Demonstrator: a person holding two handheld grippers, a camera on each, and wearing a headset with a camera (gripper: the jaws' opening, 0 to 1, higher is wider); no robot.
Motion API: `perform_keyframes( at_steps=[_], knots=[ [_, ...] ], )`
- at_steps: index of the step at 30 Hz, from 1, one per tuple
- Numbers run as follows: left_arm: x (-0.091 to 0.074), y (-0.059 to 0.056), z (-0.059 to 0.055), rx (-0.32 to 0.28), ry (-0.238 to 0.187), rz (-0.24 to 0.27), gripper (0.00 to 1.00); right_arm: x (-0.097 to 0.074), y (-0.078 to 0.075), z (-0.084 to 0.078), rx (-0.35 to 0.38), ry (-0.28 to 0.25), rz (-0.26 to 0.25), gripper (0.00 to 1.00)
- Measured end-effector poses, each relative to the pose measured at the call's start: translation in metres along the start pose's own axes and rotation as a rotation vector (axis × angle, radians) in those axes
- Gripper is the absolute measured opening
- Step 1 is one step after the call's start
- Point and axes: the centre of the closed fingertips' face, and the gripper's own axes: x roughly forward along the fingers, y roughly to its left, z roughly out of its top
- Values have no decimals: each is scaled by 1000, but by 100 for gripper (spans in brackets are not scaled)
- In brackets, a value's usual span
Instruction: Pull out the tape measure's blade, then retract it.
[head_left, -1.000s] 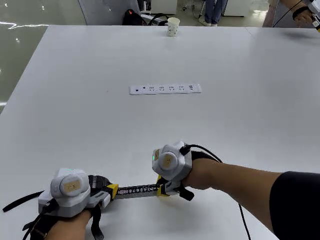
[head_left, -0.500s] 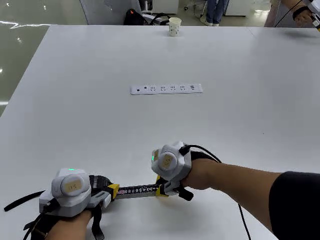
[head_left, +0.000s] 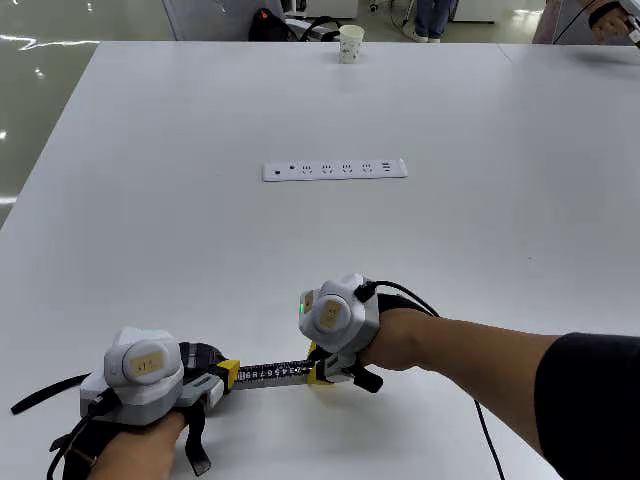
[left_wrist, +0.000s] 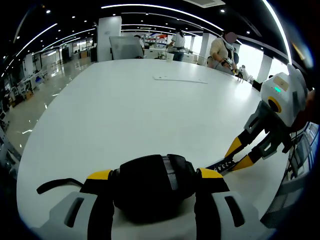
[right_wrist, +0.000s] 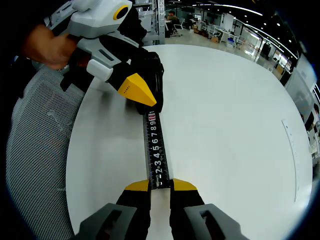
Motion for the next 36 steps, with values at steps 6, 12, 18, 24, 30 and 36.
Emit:
perform_keyframes(
  at_steps=[6,12,18,24,30,36],
  knots=[
    [0,0,0,-1,1,0,61,1,0,2,2,-5,1,10],
    [-1,0,0,-2,2,-2,60,1,1,4,-1,-10,0,10],
    [-1,1,0,-13,-3,-8,60,3,1,6,5,-15,-1,10],
    [-1,1,0,-12,-1,-11,60,3,1,7,7,-17,2,10],
    [0,1,0,-9,5,-16,60,4,2,9,7,-22,4,10],
    [0,0,0,-7,7,-16,60,6,2,11,-3,-26,4,10]
  ],
)
